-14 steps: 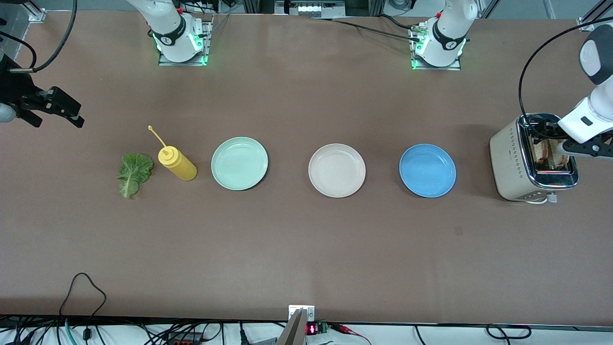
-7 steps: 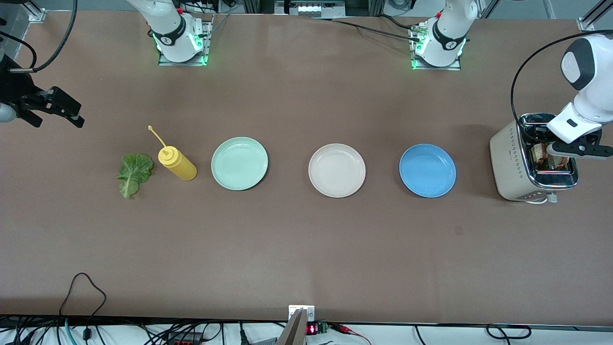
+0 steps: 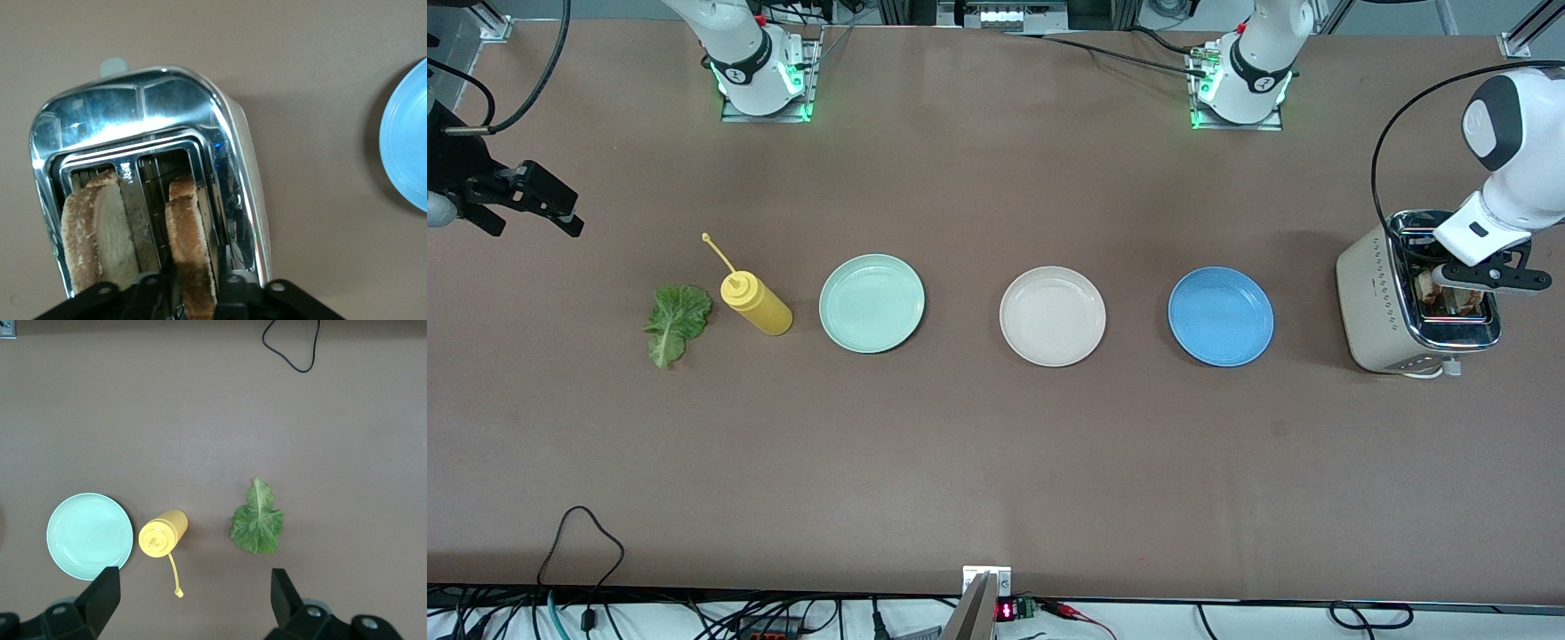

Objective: Make sandwich in beige plate with both arms
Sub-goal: 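Lift the toast slice out of the toaster with the left gripper, then carry the toast to the beige plate and lower it with the left gripper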

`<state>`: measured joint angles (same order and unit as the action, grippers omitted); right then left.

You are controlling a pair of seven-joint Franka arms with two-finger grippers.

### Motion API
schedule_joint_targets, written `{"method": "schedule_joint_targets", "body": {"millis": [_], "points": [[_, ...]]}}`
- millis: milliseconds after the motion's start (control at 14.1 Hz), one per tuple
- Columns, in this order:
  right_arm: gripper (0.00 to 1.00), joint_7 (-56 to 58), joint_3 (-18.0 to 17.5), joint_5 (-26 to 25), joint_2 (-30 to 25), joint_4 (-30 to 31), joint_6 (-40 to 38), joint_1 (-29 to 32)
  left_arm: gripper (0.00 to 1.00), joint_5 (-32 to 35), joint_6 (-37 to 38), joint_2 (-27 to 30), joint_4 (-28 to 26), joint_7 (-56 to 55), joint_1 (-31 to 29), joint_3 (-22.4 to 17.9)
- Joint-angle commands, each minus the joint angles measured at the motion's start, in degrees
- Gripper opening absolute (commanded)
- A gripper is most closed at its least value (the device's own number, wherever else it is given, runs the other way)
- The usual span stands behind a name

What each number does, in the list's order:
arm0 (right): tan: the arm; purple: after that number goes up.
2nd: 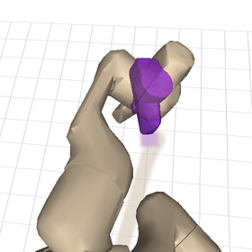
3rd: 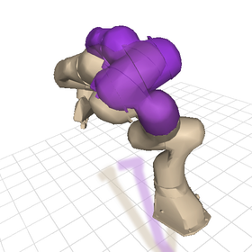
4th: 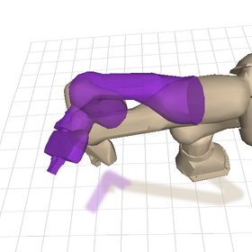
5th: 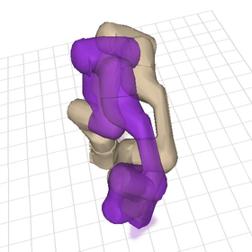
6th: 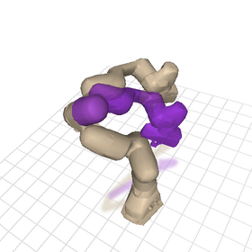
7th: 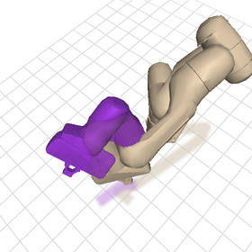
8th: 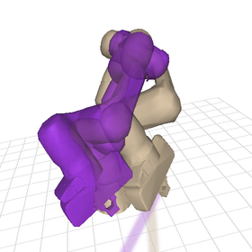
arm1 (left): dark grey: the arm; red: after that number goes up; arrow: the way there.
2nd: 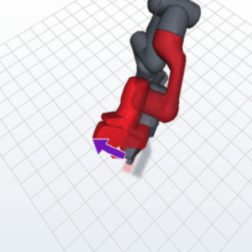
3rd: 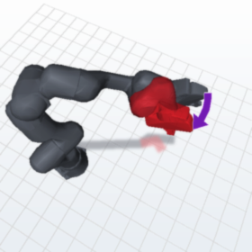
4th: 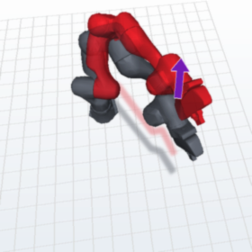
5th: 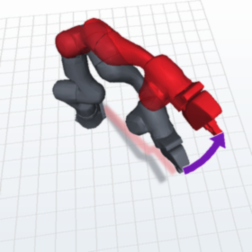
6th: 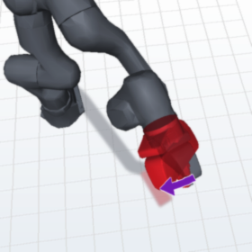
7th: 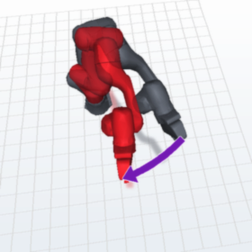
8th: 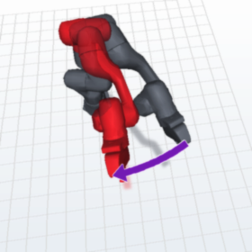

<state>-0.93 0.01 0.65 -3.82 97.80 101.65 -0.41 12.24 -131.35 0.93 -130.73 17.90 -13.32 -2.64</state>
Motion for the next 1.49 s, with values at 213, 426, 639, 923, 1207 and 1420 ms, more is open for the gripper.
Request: {"method": "schedule_joint_targets", "body": {"millis": [213,426,639,923,1207,1420], "points": [[1.0,0.8,-0.1,0.2,-0.8,0.6,0.2,0.0,0.01,0.8,6.1,0.6,3.1,0.3,-0.7,0.9],[1.0,0.8,-0.1,0.2,-0.8,0.6,0.2,0.0,0.01,0.8,17.9,0.4,12.0,0.1,0.3,2.5],[1.0,0.8,-0.1,0.2,-0.8,0.6,0.2,0.0,0.01,0.9,28.3,0.2,21.6,0.1,0.4,6.1],[1.0,0.8,-0.1,0.2,-0.8,0.6,0.1,0.0,0.01,0.0,35.8,0.1,27.7,-4.3,0.4,13.1],[1.0,0.8,-0.1,0.2,-0.8,0.6,0.0,0.0,0.01,-13.8,38.3,-1.8,27.4,-9.1,0.5,17.5],[1.0,0.8,-0.1,0.2,-0.8,0.6,0.0,0.0,0.01,-25.7,37.9,-6.9,27.3,-14.5,0.5,20.0]]}}
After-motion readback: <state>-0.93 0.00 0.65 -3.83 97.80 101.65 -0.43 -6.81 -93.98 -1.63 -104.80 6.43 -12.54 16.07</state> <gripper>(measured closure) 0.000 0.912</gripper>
